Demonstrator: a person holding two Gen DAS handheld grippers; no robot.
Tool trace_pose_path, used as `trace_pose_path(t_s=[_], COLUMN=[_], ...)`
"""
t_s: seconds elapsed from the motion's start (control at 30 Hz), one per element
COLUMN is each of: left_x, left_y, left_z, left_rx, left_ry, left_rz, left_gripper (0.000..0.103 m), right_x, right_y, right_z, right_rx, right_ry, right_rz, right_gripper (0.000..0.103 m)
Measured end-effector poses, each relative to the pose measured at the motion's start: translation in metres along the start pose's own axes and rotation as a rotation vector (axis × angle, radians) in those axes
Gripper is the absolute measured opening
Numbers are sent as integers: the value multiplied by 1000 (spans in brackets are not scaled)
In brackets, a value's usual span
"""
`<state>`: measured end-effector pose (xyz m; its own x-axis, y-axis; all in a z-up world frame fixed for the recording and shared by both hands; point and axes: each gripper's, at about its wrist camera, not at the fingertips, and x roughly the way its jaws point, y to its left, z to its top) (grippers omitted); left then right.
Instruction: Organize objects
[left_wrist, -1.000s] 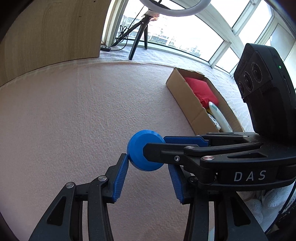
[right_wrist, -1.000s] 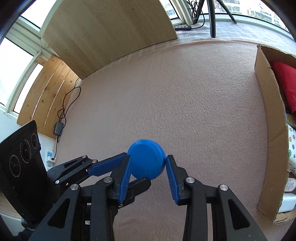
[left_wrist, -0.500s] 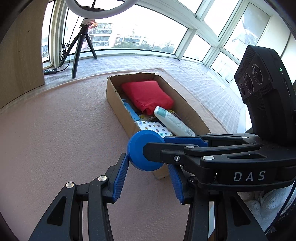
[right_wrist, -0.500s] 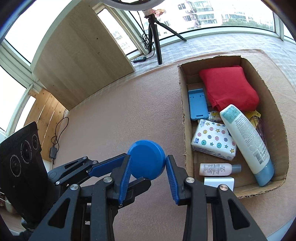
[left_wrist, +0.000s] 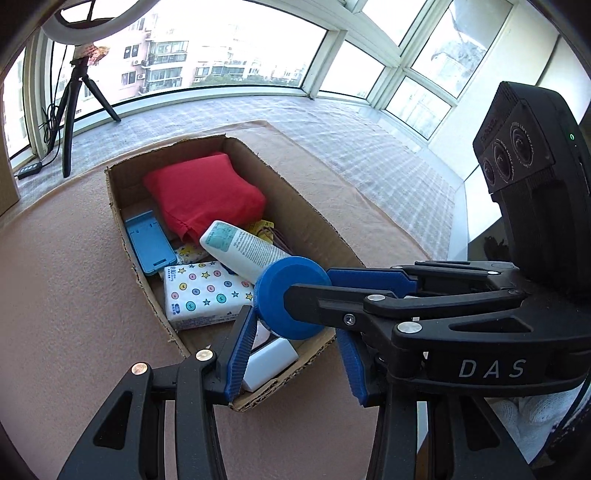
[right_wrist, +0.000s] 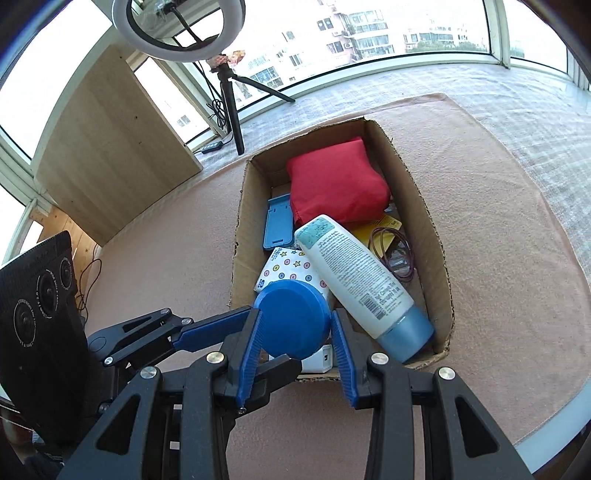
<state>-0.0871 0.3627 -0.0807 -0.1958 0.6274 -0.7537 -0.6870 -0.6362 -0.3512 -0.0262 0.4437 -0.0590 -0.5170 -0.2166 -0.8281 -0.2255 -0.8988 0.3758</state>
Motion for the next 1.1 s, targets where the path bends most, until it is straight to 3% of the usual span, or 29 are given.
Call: trace_pose_path(t_s=[0.13,0.23,0.33,0.8,1.1], left_x=[7,9,8,-19,-67], left_y=[-8,-6,-3,24,58], left_z=[5,6,4,-11,-39], left_rx=[18,12,11,-52,-105], left_ry=[1,9,10,7,-12], left_rz=[17,32,42,106,216], left_gripper=[50,62,62,65,72], right_x=[-4,-8,-14,-15,-4], right_y=[-11,-15,-18,-1,32], right_z=[2,4,5,3,-6], right_rx=[5,8,21,-6,-31], right_ry=[-6,-18,-50,-51,-41], right_rz=[-9,-21,-38,-46,-30], right_gripper=[34,37,44,48,51])
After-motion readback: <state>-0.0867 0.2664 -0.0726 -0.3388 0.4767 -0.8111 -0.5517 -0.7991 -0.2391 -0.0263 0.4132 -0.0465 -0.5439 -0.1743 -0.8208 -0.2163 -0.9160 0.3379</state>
